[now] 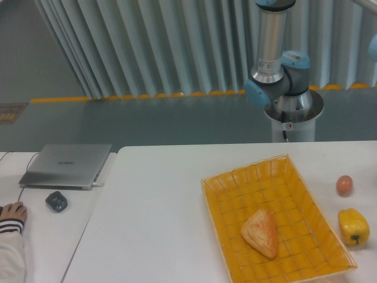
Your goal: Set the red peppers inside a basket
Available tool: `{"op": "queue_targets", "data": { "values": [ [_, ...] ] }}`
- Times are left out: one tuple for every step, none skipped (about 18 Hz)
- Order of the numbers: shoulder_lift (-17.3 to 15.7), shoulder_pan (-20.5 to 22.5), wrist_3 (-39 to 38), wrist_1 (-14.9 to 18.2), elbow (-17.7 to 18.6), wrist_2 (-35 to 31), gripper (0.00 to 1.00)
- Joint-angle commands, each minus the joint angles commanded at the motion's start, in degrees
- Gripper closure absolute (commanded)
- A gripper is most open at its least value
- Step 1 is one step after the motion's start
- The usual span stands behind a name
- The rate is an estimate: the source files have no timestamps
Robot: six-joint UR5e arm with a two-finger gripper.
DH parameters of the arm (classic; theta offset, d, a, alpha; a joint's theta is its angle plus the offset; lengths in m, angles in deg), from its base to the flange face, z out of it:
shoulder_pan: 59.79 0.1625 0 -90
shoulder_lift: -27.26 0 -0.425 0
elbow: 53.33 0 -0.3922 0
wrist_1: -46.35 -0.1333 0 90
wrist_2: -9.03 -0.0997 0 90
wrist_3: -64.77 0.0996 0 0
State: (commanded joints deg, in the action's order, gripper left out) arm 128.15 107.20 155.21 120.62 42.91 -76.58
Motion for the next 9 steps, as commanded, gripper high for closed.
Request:
{"op": "queue_targets", "data": {
  "values": [
    [0.0,0.4,-0.1,-0.1,0.5,0.4,0.00],
    [0.0,0.6,-0.3,-0.2,1.1,0.6,0.00],
    [0.0,0.6,-0.3,-0.2,1.3,0.8,0.00],
    [0.0,0.8,-0.4,-0.3,2.2,0.8,0.00],
    [0.0,1.0,-0.4,-0.5,2.6,0.8,0.00],
    [0.1,1.0,-0.3,-0.9,2.9,0.8,0.00],
    [0.1,1.0,-0.4,-0.9,3.2,0.7,0.00],
    [0.2,0.9,-0.4,-1.0,3.4,0.7,0.00],
    [0.1,0.8,-0.5,-1.1,3.6,0.6,0.00]
  ]
}}
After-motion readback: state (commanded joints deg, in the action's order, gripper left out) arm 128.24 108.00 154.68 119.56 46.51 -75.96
